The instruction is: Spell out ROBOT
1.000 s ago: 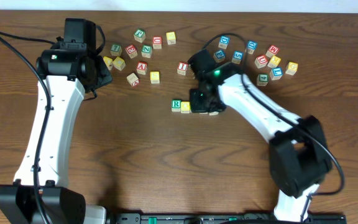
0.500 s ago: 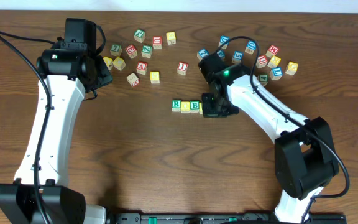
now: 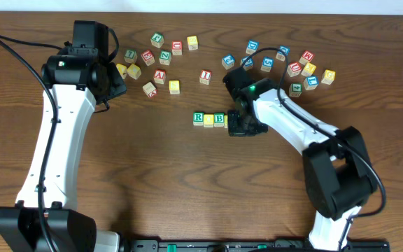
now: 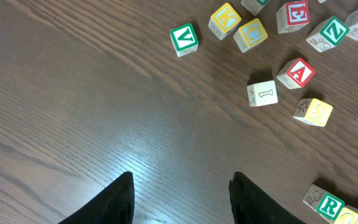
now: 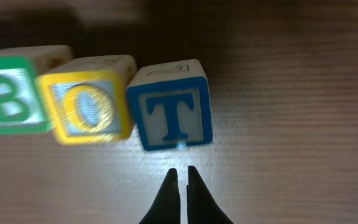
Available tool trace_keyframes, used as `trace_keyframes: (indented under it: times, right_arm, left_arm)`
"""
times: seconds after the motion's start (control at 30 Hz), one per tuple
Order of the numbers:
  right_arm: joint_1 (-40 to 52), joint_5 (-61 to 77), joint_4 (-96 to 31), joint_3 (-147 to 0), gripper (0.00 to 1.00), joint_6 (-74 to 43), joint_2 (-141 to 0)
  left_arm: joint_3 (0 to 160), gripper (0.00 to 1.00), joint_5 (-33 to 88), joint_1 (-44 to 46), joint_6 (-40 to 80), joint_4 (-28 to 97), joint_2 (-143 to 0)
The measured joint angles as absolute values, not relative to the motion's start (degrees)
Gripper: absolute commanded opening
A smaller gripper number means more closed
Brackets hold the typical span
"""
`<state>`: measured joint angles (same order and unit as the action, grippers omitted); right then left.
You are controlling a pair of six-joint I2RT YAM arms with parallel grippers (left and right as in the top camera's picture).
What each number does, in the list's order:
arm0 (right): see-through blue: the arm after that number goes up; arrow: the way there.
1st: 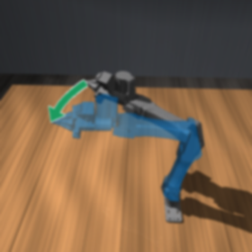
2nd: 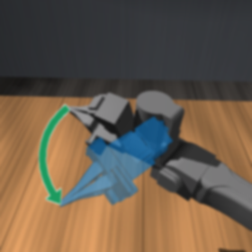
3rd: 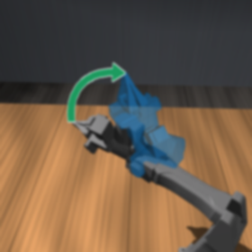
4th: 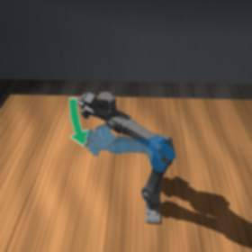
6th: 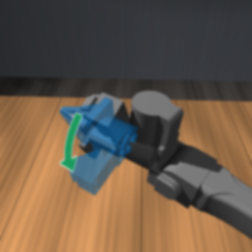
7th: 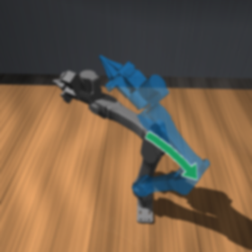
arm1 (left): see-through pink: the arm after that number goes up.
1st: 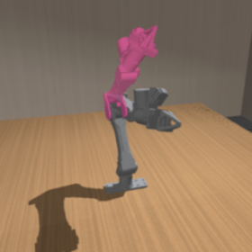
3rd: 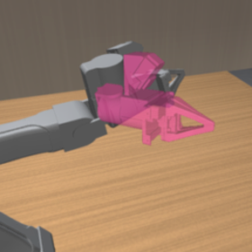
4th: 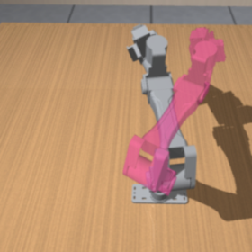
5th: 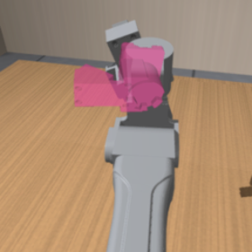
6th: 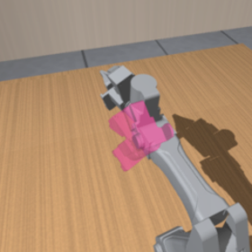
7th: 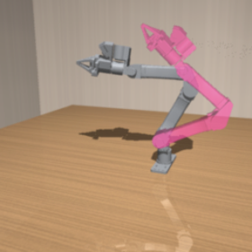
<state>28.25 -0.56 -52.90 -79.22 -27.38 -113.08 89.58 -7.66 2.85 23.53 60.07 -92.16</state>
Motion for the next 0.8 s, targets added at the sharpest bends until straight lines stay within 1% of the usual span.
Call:
trace_keyframes:
  times: [0.13, 0.8]
  right_arm:
    - [28.25, -0.51, -52.47, -79.0, 0.01, -27.38, -115.15]
    - [28.12, -0.54, -47.94, -78.96, 0.01, -27.35, -115.15]
  left_arm:
    - [89.58, 0.49, -7.66, 2.85, 23.53, 60.07, -92.16]
    - [89.58, 0.48, -7.66, 2.85, 23.53, 60.07, -92.16]
